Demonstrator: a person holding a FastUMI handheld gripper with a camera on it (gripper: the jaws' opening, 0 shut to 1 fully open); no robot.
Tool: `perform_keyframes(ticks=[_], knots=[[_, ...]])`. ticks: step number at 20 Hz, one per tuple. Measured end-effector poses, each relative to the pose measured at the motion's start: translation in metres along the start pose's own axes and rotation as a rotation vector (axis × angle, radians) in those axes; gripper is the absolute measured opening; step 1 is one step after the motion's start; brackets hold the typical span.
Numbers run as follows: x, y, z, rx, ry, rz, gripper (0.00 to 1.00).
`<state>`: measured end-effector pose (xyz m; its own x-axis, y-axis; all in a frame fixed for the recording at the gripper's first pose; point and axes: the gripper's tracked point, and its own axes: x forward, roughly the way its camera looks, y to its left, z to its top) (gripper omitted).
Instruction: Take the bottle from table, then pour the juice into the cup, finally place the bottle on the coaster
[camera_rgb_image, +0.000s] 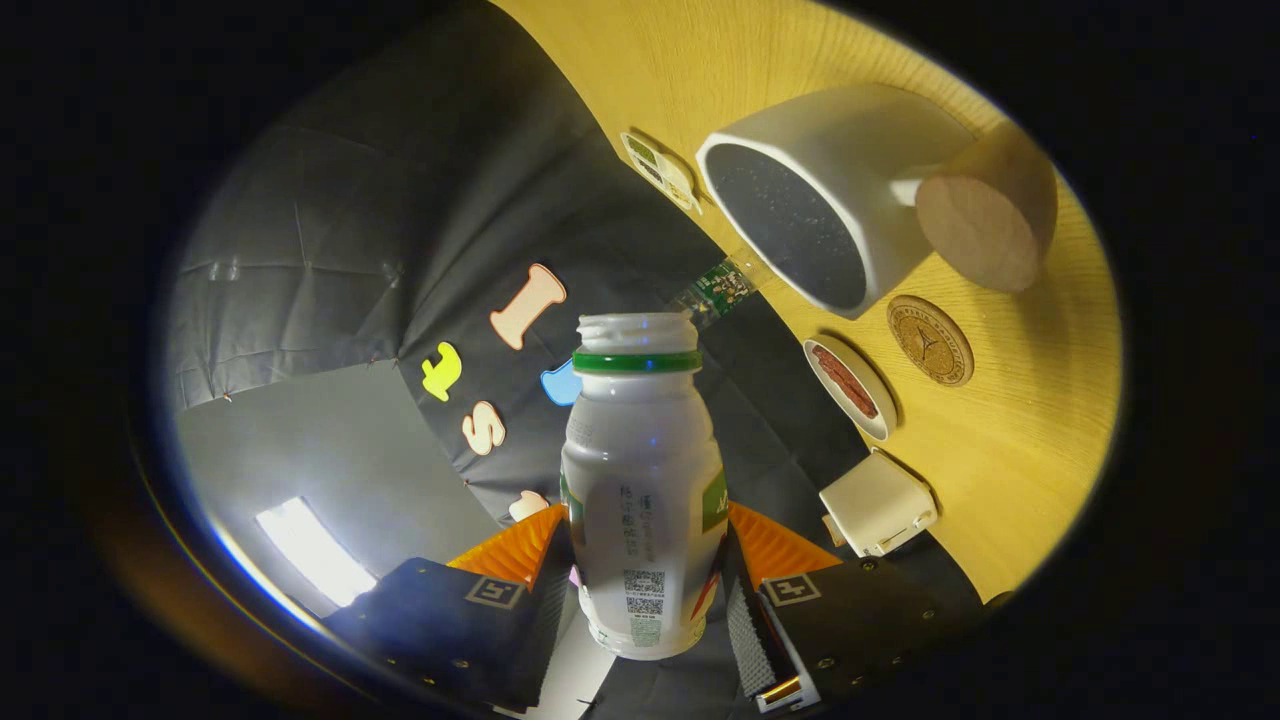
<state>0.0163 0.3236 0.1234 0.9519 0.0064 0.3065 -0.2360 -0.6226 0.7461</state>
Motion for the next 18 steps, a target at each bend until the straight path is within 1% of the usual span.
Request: perform_keyframes(ticks=[5,7,11,15,18], knots=[[0.002,0.002,0.0,-0.014,-0.002,0.009,0.71],[0.003,-0.002,-0.003,-0.086,0.009,-0.007,0.71],[0.005,-0.019,-0.008,-0.378,0.028,-0.065,0.71],[0.007,-0.024,-0.015,-0.67,0.046,-0.082,0.71],[0.012,-0.044,-0.017,-0.943,0.076,-0.15,0.71]])
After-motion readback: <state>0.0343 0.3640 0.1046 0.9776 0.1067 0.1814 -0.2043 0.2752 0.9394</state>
